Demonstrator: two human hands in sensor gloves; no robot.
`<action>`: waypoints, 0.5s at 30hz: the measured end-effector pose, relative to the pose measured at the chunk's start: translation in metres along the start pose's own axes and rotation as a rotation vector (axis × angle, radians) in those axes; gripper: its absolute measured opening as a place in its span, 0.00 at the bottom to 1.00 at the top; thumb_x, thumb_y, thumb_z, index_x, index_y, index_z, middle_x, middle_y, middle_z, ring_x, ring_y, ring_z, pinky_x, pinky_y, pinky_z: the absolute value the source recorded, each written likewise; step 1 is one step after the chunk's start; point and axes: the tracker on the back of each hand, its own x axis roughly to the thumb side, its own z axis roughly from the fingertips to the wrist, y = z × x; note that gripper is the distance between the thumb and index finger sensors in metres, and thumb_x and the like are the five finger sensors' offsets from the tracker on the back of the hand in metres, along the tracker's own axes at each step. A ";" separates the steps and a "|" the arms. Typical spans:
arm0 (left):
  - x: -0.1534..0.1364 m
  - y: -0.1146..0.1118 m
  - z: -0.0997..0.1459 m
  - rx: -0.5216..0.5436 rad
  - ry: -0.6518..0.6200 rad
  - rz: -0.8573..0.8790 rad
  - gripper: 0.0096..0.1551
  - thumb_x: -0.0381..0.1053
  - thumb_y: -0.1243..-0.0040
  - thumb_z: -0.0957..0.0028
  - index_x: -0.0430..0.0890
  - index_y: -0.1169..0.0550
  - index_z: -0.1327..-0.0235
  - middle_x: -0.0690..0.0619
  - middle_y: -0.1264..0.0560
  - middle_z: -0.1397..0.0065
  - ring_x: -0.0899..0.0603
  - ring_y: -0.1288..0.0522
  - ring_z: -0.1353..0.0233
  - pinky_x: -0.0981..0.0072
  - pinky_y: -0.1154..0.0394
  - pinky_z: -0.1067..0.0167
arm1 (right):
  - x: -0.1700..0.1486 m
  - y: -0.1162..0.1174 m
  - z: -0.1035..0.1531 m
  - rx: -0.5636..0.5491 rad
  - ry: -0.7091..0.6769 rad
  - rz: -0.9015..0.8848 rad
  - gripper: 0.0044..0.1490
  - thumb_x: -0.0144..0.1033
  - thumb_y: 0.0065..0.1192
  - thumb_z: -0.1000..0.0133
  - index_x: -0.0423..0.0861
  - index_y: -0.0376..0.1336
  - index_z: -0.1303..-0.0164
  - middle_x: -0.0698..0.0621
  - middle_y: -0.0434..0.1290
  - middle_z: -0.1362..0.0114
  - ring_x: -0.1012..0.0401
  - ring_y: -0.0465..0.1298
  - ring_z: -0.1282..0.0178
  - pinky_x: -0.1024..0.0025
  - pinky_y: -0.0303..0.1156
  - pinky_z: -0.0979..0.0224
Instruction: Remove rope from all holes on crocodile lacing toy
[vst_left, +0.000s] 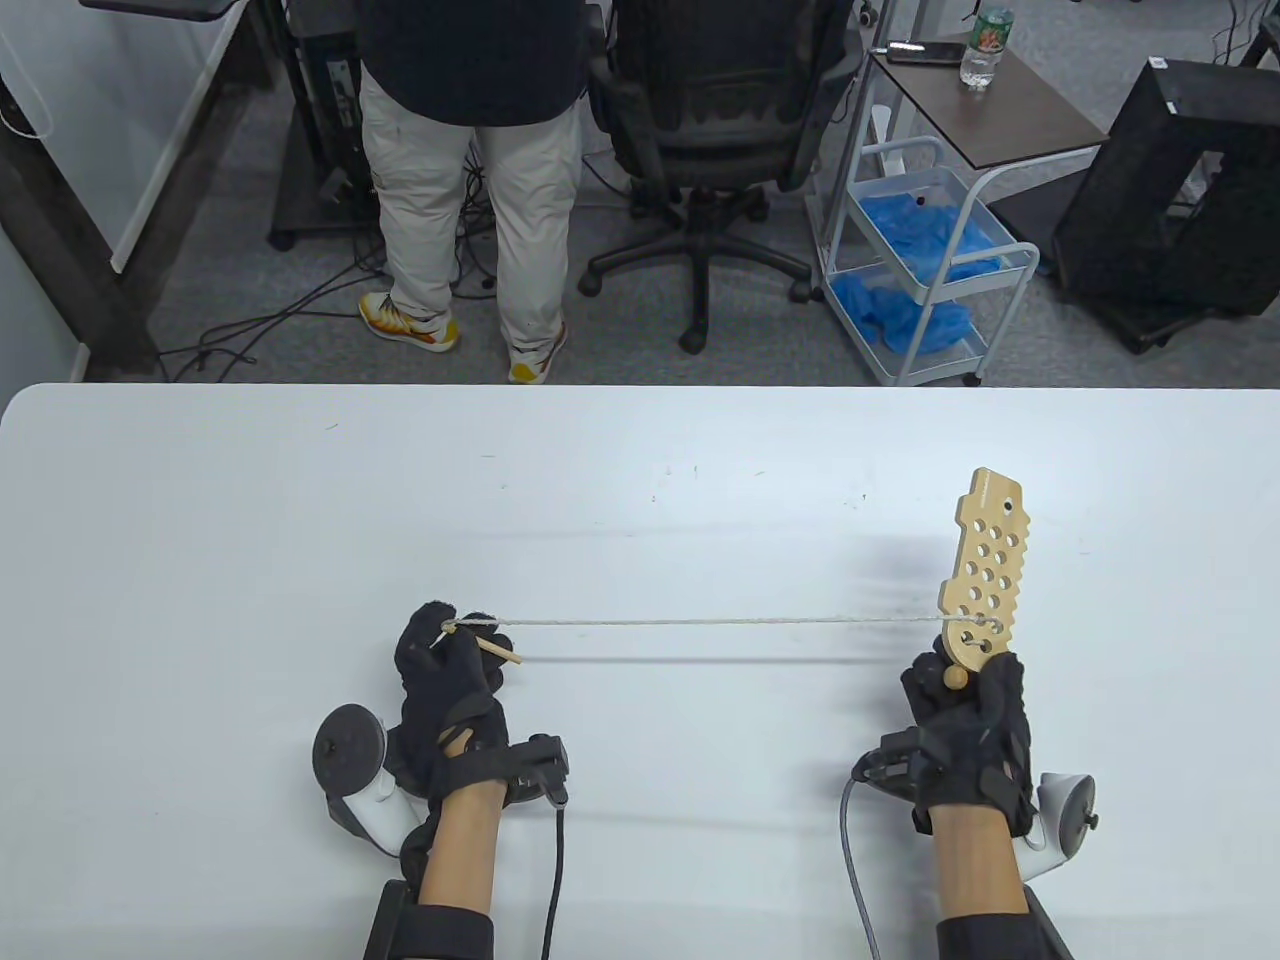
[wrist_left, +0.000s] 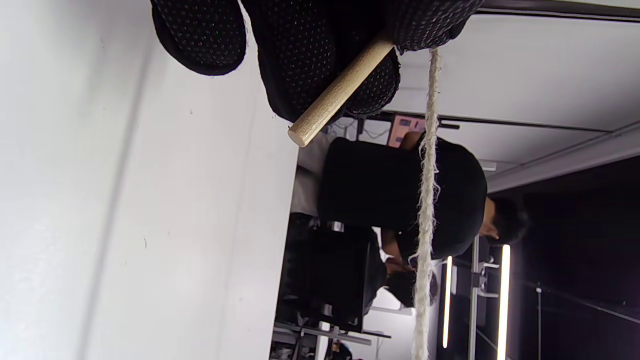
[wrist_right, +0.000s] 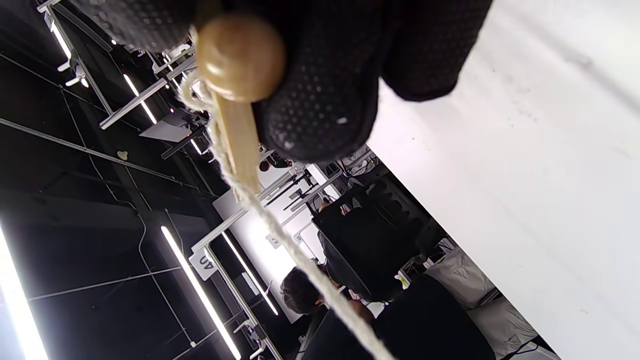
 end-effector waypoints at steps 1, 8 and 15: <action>0.000 0.000 0.000 0.000 0.002 0.001 0.29 0.55 0.48 0.39 0.67 0.41 0.26 0.61 0.24 0.31 0.52 0.21 0.36 0.48 0.27 0.31 | 0.000 -0.001 0.000 -0.006 0.002 -0.007 0.31 0.48 0.59 0.46 0.41 0.63 0.39 0.44 0.78 0.43 0.56 0.83 0.53 0.50 0.75 0.37; -0.004 0.005 -0.001 0.034 0.025 0.038 0.28 0.56 0.48 0.39 0.67 0.41 0.26 0.61 0.25 0.31 0.52 0.21 0.36 0.48 0.27 0.31 | 0.000 -0.002 0.001 -0.033 0.005 -0.044 0.31 0.48 0.59 0.46 0.41 0.62 0.39 0.44 0.78 0.43 0.56 0.83 0.53 0.50 0.75 0.37; -0.008 0.008 -0.002 0.051 0.057 0.100 0.28 0.56 0.49 0.39 0.66 0.41 0.26 0.61 0.25 0.31 0.52 0.21 0.36 0.48 0.27 0.31 | 0.001 -0.003 0.001 -0.047 0.011 -0.070 0.31 0.48 0.59 0.46 0.41 0.62 0.39 0.44 0.78 0.43 0.56 0.83 0.52 0.50 0.75 0.37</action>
